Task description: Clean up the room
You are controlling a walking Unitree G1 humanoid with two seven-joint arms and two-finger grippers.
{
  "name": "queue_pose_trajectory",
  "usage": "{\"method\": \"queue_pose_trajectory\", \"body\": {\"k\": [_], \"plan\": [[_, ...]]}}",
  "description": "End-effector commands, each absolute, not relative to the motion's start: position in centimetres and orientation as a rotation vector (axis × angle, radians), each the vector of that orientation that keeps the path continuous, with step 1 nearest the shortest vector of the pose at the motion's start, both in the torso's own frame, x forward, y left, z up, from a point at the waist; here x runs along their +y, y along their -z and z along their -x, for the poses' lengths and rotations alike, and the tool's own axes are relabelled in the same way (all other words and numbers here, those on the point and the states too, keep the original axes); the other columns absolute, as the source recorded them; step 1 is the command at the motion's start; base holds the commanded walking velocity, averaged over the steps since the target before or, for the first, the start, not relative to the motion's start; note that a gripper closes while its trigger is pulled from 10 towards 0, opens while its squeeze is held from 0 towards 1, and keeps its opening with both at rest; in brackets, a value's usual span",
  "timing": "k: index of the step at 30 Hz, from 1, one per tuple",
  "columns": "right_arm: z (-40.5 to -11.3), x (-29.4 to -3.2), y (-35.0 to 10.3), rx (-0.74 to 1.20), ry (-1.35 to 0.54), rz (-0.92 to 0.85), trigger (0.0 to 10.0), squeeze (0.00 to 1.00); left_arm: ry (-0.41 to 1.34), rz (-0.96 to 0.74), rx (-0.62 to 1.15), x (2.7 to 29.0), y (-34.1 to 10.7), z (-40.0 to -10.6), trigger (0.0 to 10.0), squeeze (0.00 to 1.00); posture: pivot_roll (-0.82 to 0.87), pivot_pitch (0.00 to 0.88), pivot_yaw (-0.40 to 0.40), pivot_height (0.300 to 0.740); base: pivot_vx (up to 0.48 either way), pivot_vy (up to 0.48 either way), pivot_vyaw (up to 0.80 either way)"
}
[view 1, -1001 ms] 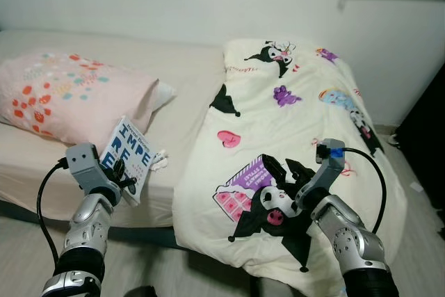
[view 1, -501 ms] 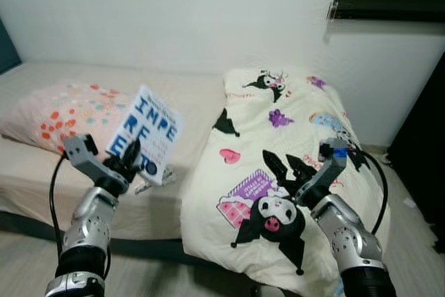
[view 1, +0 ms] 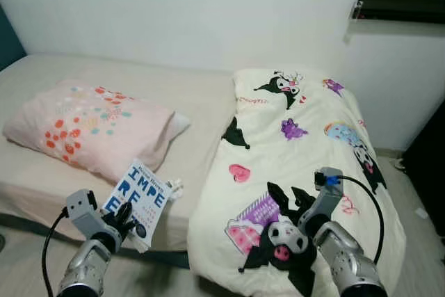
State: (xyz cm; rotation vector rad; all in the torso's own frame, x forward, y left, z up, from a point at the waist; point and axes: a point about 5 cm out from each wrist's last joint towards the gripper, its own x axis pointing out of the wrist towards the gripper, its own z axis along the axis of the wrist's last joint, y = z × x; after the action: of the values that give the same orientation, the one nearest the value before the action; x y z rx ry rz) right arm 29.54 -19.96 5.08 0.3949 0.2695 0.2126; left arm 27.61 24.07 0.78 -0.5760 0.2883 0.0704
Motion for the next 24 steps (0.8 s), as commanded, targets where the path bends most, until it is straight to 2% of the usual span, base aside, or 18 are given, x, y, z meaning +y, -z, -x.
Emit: {"method": "queue_pose_trajectory", "body": {"k": [1, 8, 10, 12, 14, 17, 18, 19, 20, 21, 22, 23, 24], "plan": [[-29.0, -20.1, -4.2, 0.296, -0.204, -0.386, 10.0, 0.00, -0.098, 0.554, 0.267, 25.1, -1.1, -27.6, 10.0, 0.00, 0.02, 0.016, 0.000, 0.727, 0.000, 0.000, 0.00], [-28.0, -20.5, -1.9, 0.375, -0.165, -0.363, 10.0, 0.00, -0.160, 0.513, 0.343, 25.8, 0.4, -26.2, 10.0, 0.00, 0.03, 0.005, 0.002, 0.740, 0.000, 0.000, 0.00], [-27.4, -20.8, -1.0, 0.413, -0.141, -0.351, 10.0, 0.00, -0.177, 0.499, 0.368, 25.9, 0.8, -25.7, 10.0, 0.00, 0.02, 0.000, 0.004, 0.740, 0.000, 0.000, 0.00], [-25.3, -21.6, 1.5, 0.525, -0.078, -0.327, 10.0, 0.00, -0.228, 0.460, 0.440, 26.2, 2.0, -24.4, 10.0, 0.00, 0.02, 0.000, 0.008, 0.740, 0.000, 0.000, 0.00], [-25.3, -21.6, 1.5, 0.525, -0.078, -0.327, 10.0, 0.00, -0.228, 0.460, 0.440, 26.2, 2.0, -24.4, 10.0, 0.00, 0.02, 0.000, 0.008, 0.740, 0.000, 0.000, 0.00], [-19.6, -22.9, 6.1, 0.792, 0.059, -0.247, 10.0, 0.00, -0.319, 0.398, 0.609, 26.5, 4.5, -21.1, 10.0, 0.00, 0.02, 0.000, 0.007, 0.740, 0.000, 0.000, 0.00], [-19.6, -22.9, 6.1, 0.792, 0.059, -0.247, 10.0, 0.00, -0.319, 0.398, 0.609, 26.5, 4.5, -21.1, 10.0, 0.00, 0.02, 0.000, 0.007, 0.740, 0.000, 0.000, 0.00], [-18.3, -23.2, 7.0, 0.850, 0.090, -0.228, 10.0, 0.00, -0.333, 0.382, 0.652, 26.5, 5.1, -20.3, 10.0, 0.00, 0.02, 0.000, 0.007, 0.740, 0.000, 0.000, 0.00], [-18.3, -23.2, 7.0, 0.850, 0.090, -0.228, 10.0, 0.00, -0.333, 0.382, 0.652, 26.5, 5.1, -20.3, 10.0, 0.00, 0.02, 0.000, 0.007, 0.740, 0.000, 0.000, 0.00], [-16.4, -23.5, 7.9, 0.916, 0.131, -0.227, 10.0, 0.00, -0.339, 0.358, 0.711, 26.4, 5.9, -19.1, 10.0, 0.00, 0.02, 0.000, 0.007, 0.740, 0.000, 0.000, 0.00], [-16.4, -23.5, 7.9, 0.916, 0.131, -0.227, 10.0, 0.00, -0.339, 0.358, 0.711, 26.4, 5.9, -19.1, 10.0, 0.00, 0.02, 0.000, 0.007, 0.740, 0.000, 0.000, 0.00], [-15.0, -23.7, 8.6, 0.966, 0.169, -0.221, 10.0, 0.00, -0.341, 0.337, 0.759, 26.3, 6.5, -18.1, 10.0, 0.00, 0.02, 0.000, 0.010, 0.740, 0.000, 0.000, 0.65], [-15.0, -23.7, 8.6, 0.966, 0.169, -0.221, 10.0, 0.00, -0.341, 0.337, 0.759, 26.3, 6.5, -18.1, 10.0, 0.00, 0.02, 0.000, 0.010, 0.740, 0.000, 0.000, 0.65]]}}
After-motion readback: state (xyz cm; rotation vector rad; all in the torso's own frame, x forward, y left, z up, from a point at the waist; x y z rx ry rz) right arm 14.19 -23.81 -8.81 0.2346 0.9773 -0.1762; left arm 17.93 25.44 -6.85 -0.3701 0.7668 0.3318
